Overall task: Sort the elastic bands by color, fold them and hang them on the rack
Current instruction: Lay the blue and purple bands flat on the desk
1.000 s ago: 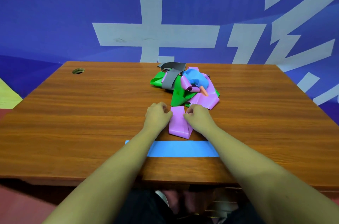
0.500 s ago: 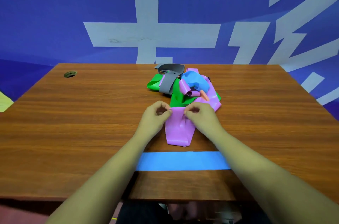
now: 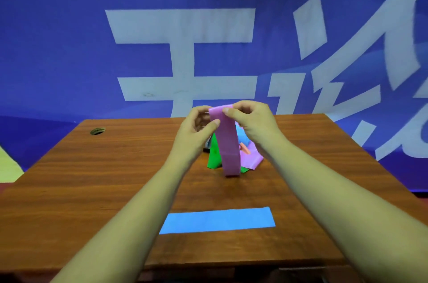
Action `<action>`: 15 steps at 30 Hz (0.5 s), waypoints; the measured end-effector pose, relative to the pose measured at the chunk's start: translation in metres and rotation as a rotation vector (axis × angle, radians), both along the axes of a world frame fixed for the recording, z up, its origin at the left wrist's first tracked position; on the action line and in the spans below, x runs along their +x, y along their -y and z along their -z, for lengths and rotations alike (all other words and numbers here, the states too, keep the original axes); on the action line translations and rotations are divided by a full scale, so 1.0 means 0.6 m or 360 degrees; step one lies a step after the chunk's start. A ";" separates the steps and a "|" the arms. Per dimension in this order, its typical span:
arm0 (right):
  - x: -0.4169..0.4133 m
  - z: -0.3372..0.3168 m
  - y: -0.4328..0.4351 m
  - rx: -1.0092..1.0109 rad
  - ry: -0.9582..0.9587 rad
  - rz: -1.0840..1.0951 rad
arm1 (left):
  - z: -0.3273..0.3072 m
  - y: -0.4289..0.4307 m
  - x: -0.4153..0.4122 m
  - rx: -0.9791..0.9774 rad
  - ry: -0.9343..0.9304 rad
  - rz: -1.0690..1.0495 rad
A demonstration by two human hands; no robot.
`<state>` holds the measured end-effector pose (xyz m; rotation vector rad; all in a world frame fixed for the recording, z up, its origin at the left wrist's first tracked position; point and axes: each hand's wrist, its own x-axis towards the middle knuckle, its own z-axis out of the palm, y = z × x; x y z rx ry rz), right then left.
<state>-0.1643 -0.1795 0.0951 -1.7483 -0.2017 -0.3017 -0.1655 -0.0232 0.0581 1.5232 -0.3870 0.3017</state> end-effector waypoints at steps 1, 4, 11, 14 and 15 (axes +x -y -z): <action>-0.003 -0.017 -0.001 0.0043 0.0015 -0.0013 | -0.010 0.003 -0.003 0.0064 0.0010 0.0024; -0.008 -0.064 -0.001 0.0153 0.0066 -0.0046 | -0.024 0.007 -0.007 0.0235 -0.0019 0.0078; -0.009 -0.125 0.011 0.0291 0.0064 -0.0016 | 0.007 0.002 -0.028 0.0259 -0.0182 0.0243; -0.006 -0.111 0.015 0.0264 -0.0026 0.0011 | 0.014 -0.002 -0.036 0.0140 -0.0281 0.0229; -0.005 -0.105 0.016 0.0232 -0.0021 0.0033 | 0.018 -0.004 -0.037 0.0160 -0.0294 0.0236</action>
